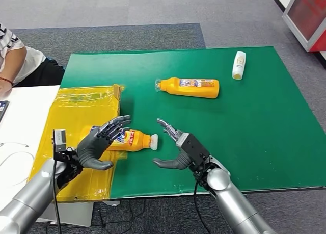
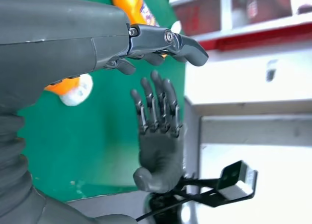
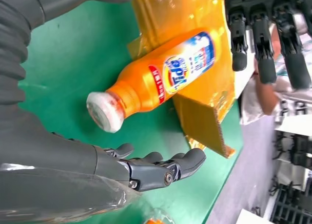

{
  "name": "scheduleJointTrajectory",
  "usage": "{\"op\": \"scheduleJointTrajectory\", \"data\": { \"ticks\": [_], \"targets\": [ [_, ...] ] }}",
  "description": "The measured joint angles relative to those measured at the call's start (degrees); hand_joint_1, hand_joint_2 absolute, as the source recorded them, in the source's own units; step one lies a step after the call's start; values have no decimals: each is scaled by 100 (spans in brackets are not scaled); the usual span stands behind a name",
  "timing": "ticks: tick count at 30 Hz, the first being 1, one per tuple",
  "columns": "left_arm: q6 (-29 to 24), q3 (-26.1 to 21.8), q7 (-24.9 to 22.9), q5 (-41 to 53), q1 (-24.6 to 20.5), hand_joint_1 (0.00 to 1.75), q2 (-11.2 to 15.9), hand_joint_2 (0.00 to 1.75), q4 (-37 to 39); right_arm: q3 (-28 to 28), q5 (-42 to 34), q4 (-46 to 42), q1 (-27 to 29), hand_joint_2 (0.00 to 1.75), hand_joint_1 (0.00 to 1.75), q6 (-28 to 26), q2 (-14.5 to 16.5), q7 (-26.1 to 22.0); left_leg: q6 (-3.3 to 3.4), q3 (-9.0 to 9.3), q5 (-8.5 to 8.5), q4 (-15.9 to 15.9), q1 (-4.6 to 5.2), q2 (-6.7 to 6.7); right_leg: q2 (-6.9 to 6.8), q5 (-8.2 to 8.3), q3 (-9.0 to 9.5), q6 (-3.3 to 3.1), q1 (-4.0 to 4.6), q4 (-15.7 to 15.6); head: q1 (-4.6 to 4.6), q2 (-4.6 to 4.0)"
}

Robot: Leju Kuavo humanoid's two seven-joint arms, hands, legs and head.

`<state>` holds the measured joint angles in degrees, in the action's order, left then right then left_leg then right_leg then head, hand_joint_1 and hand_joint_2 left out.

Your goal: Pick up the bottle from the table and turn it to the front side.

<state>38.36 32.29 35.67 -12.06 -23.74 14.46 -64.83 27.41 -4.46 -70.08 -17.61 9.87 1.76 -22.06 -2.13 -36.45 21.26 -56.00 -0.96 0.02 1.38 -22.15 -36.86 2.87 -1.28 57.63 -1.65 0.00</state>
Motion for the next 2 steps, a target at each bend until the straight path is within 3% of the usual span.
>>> {"op": "scheduleJointTrajectory", "data": {
  "ticks": [2],
  "targets": [
    [-79, -267, -9, 65, 231, 0, -56, 175, -186, -80, -100, -112, 89, 175, 0, 101, -16, -32, -1, 0, 2, 0, 0, 0, 0, 0, 0, 0, 0, 0, 1, 0]
  ]
}}
